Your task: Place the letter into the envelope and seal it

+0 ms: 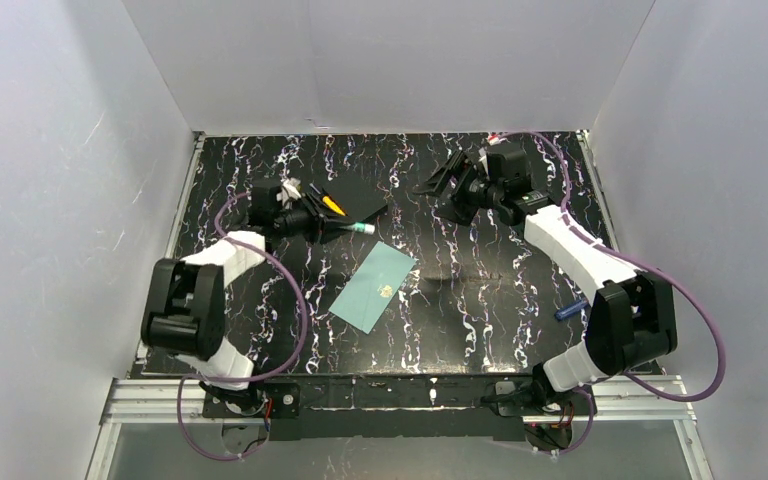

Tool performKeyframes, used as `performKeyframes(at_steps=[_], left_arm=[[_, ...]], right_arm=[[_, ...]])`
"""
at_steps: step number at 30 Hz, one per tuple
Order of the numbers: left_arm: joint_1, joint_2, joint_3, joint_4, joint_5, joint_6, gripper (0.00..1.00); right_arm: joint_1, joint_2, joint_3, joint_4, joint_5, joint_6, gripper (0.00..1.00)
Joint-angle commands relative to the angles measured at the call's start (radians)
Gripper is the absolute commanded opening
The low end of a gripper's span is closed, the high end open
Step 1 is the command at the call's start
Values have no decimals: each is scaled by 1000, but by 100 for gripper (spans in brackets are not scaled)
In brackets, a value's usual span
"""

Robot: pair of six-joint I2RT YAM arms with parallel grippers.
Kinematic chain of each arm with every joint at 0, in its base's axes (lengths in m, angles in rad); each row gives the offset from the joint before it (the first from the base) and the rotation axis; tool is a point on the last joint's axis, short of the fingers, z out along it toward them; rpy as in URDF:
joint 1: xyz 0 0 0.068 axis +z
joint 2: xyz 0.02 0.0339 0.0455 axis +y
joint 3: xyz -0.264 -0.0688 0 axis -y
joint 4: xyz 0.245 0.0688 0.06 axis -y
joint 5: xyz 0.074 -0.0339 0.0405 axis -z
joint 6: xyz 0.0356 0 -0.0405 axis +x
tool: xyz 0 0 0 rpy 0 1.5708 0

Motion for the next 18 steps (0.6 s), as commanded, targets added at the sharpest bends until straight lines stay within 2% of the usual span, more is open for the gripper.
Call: performKeyframes(at_steps=[1,4,11,15,18], left_arm=[[2,106,-39,-48,-99,-133,0],[1,210,-15,-2,-129,-265,0],[-10,354,64,-5,-187,-413,3],[-10,381,81,-22,-192,-439,19],[-10,382,121,-94,-206,-407,37]], right_arm=[[2,-18,-20,-96,54,-86,88],[-9,3,-6,-95,41,-87,87],[-62,62,50,-88,-37,-78,85],[-81,70,56,-67,-62,-65,85],[-87,69,63,-66,-68,-62,85]])
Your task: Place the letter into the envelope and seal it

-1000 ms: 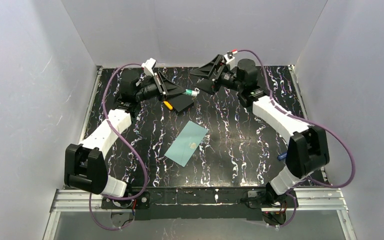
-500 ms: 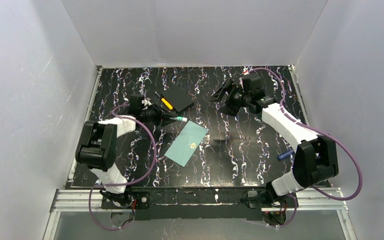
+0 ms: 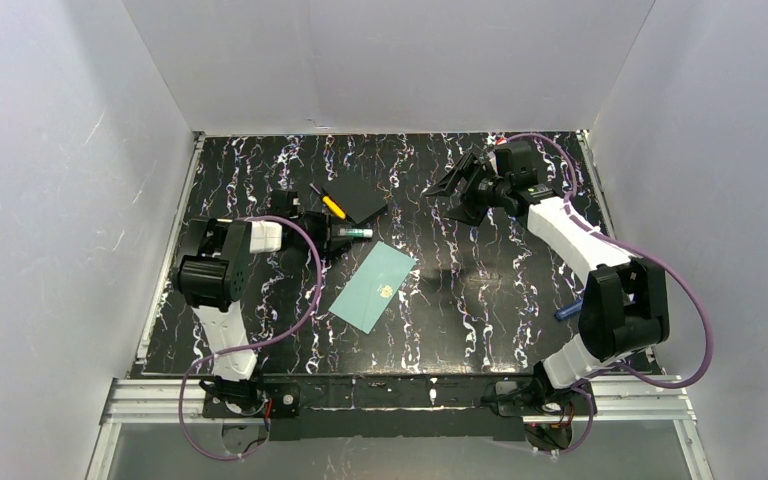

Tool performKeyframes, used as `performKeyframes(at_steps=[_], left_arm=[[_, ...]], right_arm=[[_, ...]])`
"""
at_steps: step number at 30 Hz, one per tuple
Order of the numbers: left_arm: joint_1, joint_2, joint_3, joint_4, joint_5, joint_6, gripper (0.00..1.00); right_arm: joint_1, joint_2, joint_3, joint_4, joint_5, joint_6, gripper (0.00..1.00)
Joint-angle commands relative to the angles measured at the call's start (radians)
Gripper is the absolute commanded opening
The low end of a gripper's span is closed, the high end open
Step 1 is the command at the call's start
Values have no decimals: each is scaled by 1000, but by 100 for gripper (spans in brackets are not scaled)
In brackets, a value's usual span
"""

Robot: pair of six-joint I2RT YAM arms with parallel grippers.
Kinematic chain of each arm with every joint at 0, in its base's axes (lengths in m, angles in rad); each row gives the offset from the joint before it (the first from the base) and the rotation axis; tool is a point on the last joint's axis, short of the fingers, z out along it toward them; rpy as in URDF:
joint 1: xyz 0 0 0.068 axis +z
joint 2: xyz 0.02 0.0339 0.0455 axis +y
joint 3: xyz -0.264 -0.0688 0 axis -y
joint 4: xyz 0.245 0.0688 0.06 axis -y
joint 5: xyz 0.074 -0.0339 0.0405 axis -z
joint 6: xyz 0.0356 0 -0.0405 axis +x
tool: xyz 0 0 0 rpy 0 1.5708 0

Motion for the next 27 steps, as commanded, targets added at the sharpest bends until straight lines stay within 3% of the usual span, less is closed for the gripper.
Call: performKeyframes(at_steps=[1,4,9,13,20,22,27], left_arm=[[-7,9,66,-121,-21,2,42],[-7,-8,143,-295,-58,107,53],[-7,-75,182,-397,-63,228,60],[-7,-223,172,-526,-92,355,64],[46,-526,267,-884,-189,788,73],[49,-593,334,-1027,-270,918,95],[48,-792,395,-1203,-584,1102,98]], right_arm=[[-10,-5,58,31,-38,4,85],[-13,-15,61,30,-39,5,84],[-14,-40,61,19,-29,4,84],[-14,-69,75,-34,-4,-43,85],[-15,-125,223,-295,190,-351,93],[-15,-132,279,-397,278,-448,99],[-15,-186,365,-525,571,-535,99]])
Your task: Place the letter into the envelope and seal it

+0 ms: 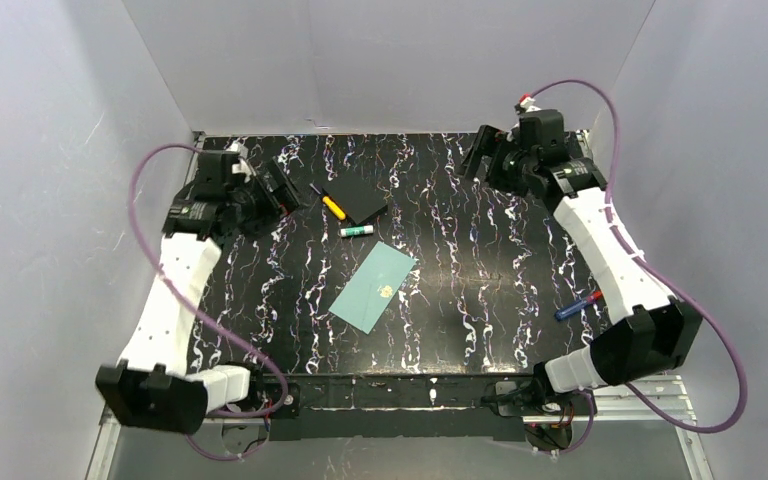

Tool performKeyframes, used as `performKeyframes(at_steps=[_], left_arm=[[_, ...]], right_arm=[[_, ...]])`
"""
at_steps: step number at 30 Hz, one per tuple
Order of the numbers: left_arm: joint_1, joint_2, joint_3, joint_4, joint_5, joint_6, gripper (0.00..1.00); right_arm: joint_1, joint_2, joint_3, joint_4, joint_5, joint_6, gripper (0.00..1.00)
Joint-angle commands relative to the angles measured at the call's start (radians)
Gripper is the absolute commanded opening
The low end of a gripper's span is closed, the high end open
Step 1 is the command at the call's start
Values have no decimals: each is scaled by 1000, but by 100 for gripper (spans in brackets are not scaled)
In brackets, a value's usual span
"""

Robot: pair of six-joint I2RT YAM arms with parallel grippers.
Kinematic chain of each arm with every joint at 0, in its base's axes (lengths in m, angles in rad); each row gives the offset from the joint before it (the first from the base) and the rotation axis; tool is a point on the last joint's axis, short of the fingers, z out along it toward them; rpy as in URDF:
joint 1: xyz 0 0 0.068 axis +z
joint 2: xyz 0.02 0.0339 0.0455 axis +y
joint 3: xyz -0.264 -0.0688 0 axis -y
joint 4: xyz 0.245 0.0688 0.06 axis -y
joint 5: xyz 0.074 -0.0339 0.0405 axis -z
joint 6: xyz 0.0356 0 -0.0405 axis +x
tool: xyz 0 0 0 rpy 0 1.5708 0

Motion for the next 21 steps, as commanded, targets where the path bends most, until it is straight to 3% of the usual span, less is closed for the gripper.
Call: performKeyframes(at_steps=[1,4,9,13,21], left_arm=[[0,-161,53,-287,-336,261,98],[0,-244,71,-343,-467,291,98],[0,-377,56,-368,-485,307,98],[0,-457,55,-393,-504,325,98],[-9,-460,76,-397,-575,374,98]], right_arm=[[-8,-90,85,-171,359,-139,99],[-8,-175,96,-170,496,-123,99],[-8,-309,79,-196,615,-108,99],[-8,-347,86,-254,626,-90,99],[-8,-409,12,-240,598,-65,99]])
